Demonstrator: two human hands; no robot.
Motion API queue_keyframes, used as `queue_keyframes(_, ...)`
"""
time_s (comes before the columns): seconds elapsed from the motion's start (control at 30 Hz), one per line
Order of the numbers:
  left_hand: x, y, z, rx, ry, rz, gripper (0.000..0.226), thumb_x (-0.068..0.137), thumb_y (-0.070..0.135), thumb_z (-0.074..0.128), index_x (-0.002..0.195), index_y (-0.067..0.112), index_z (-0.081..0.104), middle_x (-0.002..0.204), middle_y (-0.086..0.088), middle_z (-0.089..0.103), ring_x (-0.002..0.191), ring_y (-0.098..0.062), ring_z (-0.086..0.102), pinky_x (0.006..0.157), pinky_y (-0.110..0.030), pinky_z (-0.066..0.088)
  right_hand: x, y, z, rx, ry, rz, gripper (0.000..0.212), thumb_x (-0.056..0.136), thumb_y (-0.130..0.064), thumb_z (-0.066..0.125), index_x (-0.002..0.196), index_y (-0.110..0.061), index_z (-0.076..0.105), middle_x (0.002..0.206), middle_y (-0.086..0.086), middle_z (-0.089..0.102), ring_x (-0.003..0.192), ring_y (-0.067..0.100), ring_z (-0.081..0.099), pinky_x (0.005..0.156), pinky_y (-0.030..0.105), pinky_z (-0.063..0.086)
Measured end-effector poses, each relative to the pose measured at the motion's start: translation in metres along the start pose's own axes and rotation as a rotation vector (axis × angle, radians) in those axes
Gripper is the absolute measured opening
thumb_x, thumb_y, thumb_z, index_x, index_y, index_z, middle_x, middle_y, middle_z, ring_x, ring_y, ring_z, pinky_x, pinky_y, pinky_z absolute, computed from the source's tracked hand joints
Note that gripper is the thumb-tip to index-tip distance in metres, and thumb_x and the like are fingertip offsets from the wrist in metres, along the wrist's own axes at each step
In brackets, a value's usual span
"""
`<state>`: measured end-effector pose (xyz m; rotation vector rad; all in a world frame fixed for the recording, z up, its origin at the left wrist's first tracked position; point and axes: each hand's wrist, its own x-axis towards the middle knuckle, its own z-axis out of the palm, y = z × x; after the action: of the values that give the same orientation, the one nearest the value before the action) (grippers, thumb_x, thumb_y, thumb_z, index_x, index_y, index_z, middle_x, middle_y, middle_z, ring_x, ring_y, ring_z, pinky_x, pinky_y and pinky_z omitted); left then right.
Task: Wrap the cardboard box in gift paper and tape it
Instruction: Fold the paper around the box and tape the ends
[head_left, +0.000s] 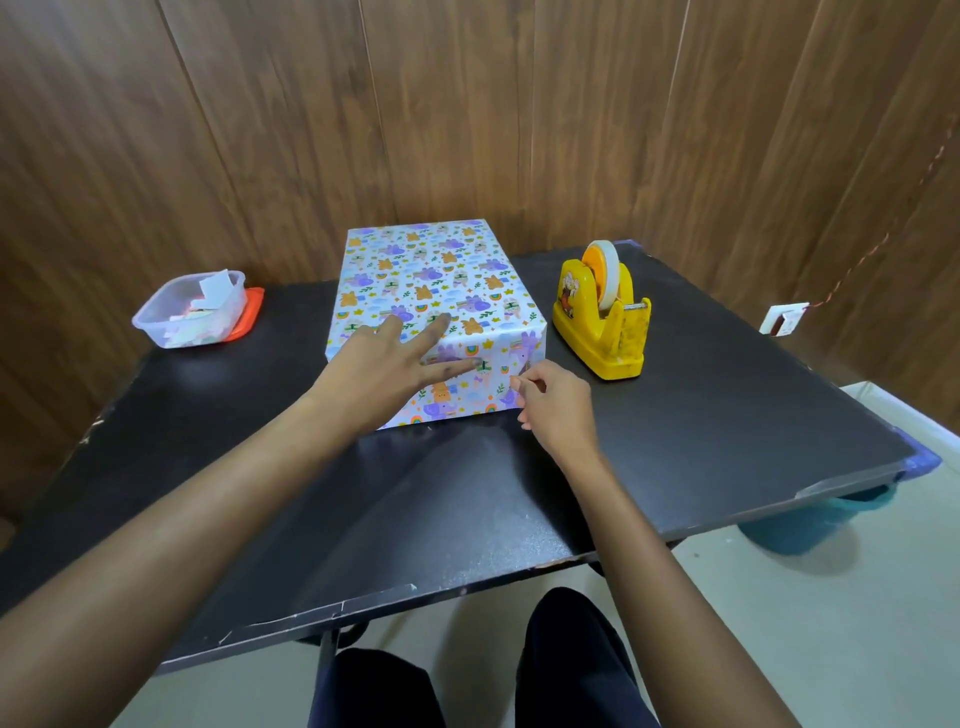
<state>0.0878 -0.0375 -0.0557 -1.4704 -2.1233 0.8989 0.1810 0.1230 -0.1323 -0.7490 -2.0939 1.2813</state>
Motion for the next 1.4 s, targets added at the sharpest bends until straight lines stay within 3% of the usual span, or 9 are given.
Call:
queue_keyframes(0.13,-0.001,-0.002,0.002,0.007,0.020,-0.011,0.087,0.072,0.001,0.010,0.139,0.047,-0.022,0.158,-0.009,0.005,0.105,-0.032,0.051,0.054,-0.030,0.031,-0.001,0.002,-0.001,0.081,0.005,0.024,0.013,0.090,-0.012,0.059,0.078,-0.007,0.059,0.070,0.006,0.057,0.039,0.003,0.050,0.049,0.023,0.051)
queue_keyframes(0.27,0.001,0.000,0.004,-0.003,0.027,-0.020,0.087,0.084,-0.001,0.025,0.140,0.047,-0.022,0.158,-0.010,-0.001,0.108,-0.034,0.048,0.056,-0.031,0.031,-0.002,0.003,-0.001,0.117,0.000,0.047,0.014,0.090,-0.014,0.060,0.079,-0.006,0.060,0.066,0.005,0.056,0.046,0.011,0.051,0.048,0.022,0.052)
queue_keyframes(0.43,-0.001,0.001,0.003,0.011,0.026,-0.004,0.086,0.070,0.004,0.006,0.139,0.046,-0.023,0.158,-0.011,0.001,0.106,-0.032,0.050,0.055,-0.030,0.031,0.005,-0.002,0.002,0.138,0.026,0.069,0.021,0.088,-0.015,0.063,0.070,-0.007,0.056,0.059,0.004,0.055,0.045,0.014,0.053,0.056,0.032,0.054)
queue_keyframes(0.63,0.000,-0.003,0.021,0.040,0.132,-0.022,0.082,0.070,0.001,0.000,0.140,0.044,-0.001,0.146,-0.009,0.041,0.075,-0.027,0.058,0.046,-0.026,0.023,0.014,-0.005,0.009,0.088,0.094,0.128,0.033,0.088,-0.021,0.064,0.058,-0.018,0.049,0.061,0.003,0.059,0.043,0.016,0.055,0.060,0.035,0.053)
queue_keyframes(0.8,0.001,-0.004,0.017,0.024,0.105,-0.023,0.084,0.068,0.001,-0.005,0.141,0.043,-0.006,0.149,-0.011,0.034,0.078,-0.027,0.056,0.048,-0.027,0.025,0.019,-0.004,0.008,0.010,0.098,0.158,0.032,0.083,-0.033,0.070,0.070,-0.012,0.049,0.062,0.004,0.061,0.039,0.016,0.052,0.041,0.023,0.039)
queue_keyframes(0.9,0.002,-0.003,0.014,0.020,0.066,0.002,0.091,0.062,0.001,-0.011,0.143,0.044,-0.016,0.156,-0.014,0.014,0.096,-0.031,0.053,0.054,-0.031,0.029,0.024,0.002,0.002,-0.033,0.122,0.190,0.050,0.071,-0.045,0.077,0.081,-0.010,0.042,0.070,0.013,0.064,0.038,0.017,0.048,0.037,0.024,0.035)
queue_keyframes(1.17,0.001,-0.005,0.012,0.000,0.132,0.029,0.095,0.062,-0.002,-0.011,0.144,0.045,-0.010,0.156,-0.013,0.013,0.097,-0.030,0.053,0.055,-0.031,0.028,0.028,0.015,-0.020,-0.091,-0.035,0.147,0.032,0.078,-0.021,0.077,0.072,-0.007,0.048,0.054,0.005,0.052,0.043,0.015,0.043,0.046,0.027,0.039)
queue_keyframes(1.3,0.002,-0.013,0.028,-0.071,0.237,0.041,0.091,0.073,-0.005,0.030,0.147,0.041,0.003,0.140,-0.009,0.048,0.072,-0.029,0.056,0.046,-0.027,0.023,0.043,0.004,-0.059,-0.147,0.180,0.019,0.012,0.085,-0.017,0.066,0.080,-0.008,0.061,0.074,0.007,0.060,0.070,0.020,0.056,0.064,0.032,0.045)
queue_keyframes(1.4,0.002,-0.022,0.036,-0.163,0.335,-0.004,0.123,0.061,0.009,0.079,0.148,0.036,-0.004,0.136,0.001,0.054,0.068,-0.022,0.049,0.044,-0.026,0.031,0.066,-0.010,-0.093,-0.426,0.370,-0.061,0.025,0.094,-0.030,0.054,0.103,-0.010,0.065,0.112,0.009,0.057,0.112,0.025,0.046,0.084,0.037,0.042)
